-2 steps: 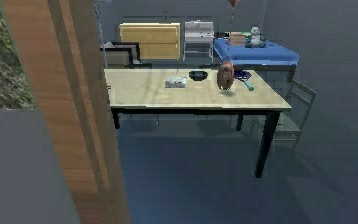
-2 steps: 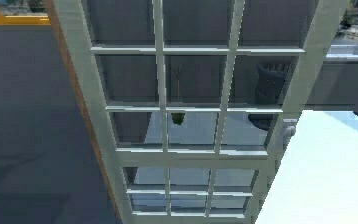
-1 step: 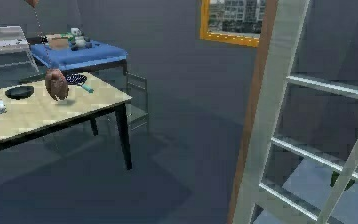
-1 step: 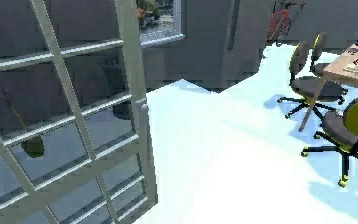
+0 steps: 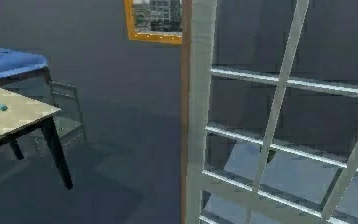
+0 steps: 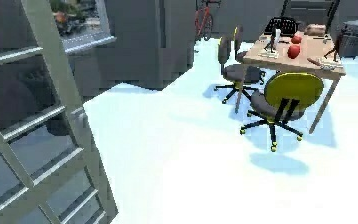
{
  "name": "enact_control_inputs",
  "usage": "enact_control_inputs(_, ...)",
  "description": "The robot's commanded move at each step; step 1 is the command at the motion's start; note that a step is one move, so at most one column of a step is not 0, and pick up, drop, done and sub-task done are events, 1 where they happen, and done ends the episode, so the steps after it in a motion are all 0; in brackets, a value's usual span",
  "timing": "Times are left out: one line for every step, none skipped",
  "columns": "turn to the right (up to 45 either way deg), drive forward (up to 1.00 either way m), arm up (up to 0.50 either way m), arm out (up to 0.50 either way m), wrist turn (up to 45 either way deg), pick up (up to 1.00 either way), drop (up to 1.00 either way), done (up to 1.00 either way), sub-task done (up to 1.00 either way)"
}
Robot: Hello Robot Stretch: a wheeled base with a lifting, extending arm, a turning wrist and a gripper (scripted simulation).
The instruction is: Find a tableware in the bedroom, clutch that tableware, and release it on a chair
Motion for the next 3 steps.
enact_control_inputs(0.0,0.3,0.0,0.0,0.0,0.0,0.0,0.0,0.0)
enact_control_inputs(-45.0,0.0,0.0,0.0,0.0,0.0,0.0,0.0,0.0)
enact_control_inputs(-21.0,0.0,0.0,0.0,0.0,0.0,0.0,0.0,0.0)
